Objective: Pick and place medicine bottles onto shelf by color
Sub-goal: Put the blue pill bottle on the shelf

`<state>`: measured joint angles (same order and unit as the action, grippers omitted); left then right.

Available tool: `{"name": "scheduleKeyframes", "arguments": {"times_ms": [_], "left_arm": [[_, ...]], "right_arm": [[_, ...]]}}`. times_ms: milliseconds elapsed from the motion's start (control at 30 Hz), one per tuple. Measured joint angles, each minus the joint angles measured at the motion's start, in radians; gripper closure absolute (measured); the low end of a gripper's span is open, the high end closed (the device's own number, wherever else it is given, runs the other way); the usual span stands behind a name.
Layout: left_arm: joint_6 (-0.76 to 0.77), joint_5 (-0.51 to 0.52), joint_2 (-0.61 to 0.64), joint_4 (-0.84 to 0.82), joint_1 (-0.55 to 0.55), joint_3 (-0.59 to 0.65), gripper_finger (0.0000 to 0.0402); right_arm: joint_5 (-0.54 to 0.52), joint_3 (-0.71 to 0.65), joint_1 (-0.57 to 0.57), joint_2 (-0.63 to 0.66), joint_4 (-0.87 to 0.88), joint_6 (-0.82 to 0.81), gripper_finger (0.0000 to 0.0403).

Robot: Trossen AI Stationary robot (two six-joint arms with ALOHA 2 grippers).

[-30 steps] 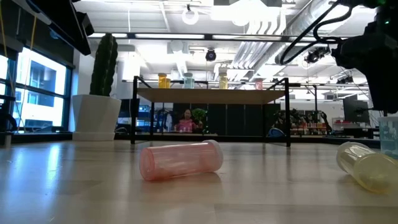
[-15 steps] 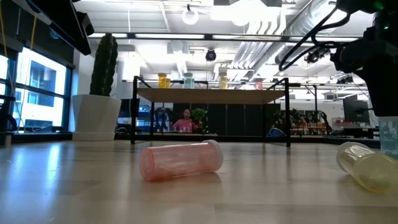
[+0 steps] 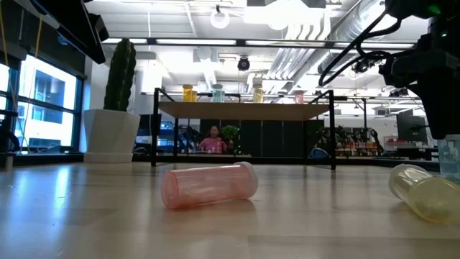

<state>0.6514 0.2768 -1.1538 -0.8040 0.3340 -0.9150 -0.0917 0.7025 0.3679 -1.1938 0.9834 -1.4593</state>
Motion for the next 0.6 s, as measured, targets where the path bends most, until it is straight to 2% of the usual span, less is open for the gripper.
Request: {"name": "scheduleKeyframes", "arguments": {"times_ms": [400,600], "left_arm": [[0.000,0.000,0.000,0.000,0.000,0.000,0.0229],[0.000,0.000,0.000,0.000,0.000,0.000,0.0229]], "right_arm": [[0.022,0.000,0.000,0.000,0.002,-0.002,0.0261],[0.022,0.000,0.000,0.001,0.002,0.000,0.0296]]}}
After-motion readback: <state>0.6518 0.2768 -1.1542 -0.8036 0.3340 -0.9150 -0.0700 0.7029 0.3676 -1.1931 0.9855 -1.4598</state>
